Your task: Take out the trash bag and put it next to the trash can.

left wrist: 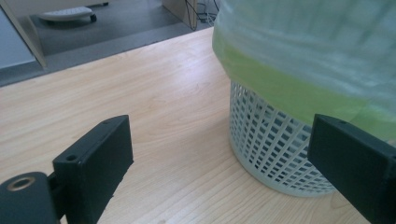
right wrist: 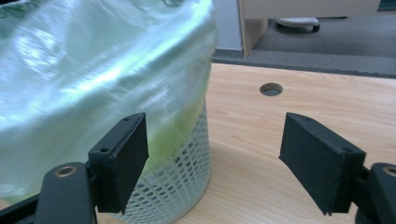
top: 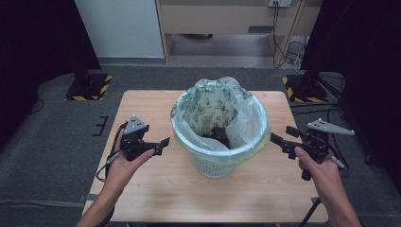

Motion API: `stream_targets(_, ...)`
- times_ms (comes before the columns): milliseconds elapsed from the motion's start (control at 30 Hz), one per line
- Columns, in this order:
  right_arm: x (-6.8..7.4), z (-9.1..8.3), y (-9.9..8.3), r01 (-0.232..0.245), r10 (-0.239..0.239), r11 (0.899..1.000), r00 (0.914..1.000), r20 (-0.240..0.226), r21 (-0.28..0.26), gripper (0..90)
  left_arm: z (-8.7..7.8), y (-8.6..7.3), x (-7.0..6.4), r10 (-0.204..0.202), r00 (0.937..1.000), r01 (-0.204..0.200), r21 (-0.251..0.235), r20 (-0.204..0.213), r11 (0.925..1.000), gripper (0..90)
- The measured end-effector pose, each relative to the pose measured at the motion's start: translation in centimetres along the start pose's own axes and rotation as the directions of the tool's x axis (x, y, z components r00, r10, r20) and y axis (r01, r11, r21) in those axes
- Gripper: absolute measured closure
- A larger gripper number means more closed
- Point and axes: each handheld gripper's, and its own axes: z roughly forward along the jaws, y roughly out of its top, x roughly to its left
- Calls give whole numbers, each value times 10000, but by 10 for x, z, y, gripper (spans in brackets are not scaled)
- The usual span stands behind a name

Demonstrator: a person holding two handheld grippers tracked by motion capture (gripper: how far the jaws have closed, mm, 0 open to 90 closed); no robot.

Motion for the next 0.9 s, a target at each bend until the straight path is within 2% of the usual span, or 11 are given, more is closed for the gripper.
stream_targets(233, 9, -8, 11, 225, -225, 9997, 9997, -86, -29, 255, -12, 12, -4, 82, 9999, -84, -234, -82, 9997, 62)
stream_targets(500, 25, -8, 33, 441, -447, 9989, 9985, -324, -186, 286, -35, 46, -8, 472, 9989, -477, -925, -76, 9946, 78)
stream_targets(667, 38, 0, 47, 561, -572, 9982, 9970, -528, -209, 290, -39, 60, -17, 587, 9982, -569, -1048, 140, 9929, 75)
stream_targets(733, 44, 4, 53, 632, -644, 9978, 9959, -641, -205, 288, -38, 65, -22, 498, 9984, -461, -1180, 284, 9919, 75)
stream_targets(800, 49, 10, 58, 510, -532, 9984, 9937, -982, -246, 286, -38, 69, -25, 462, 9983, -414, -1275, 351, 9910, 76)
stream_targets(900, 53, 16, 64, 554, -573, 9982, 9931, -1018, -220, 286, -36, 75, -31, 370, 9972, -280, -1335, 650, 9906, 73)
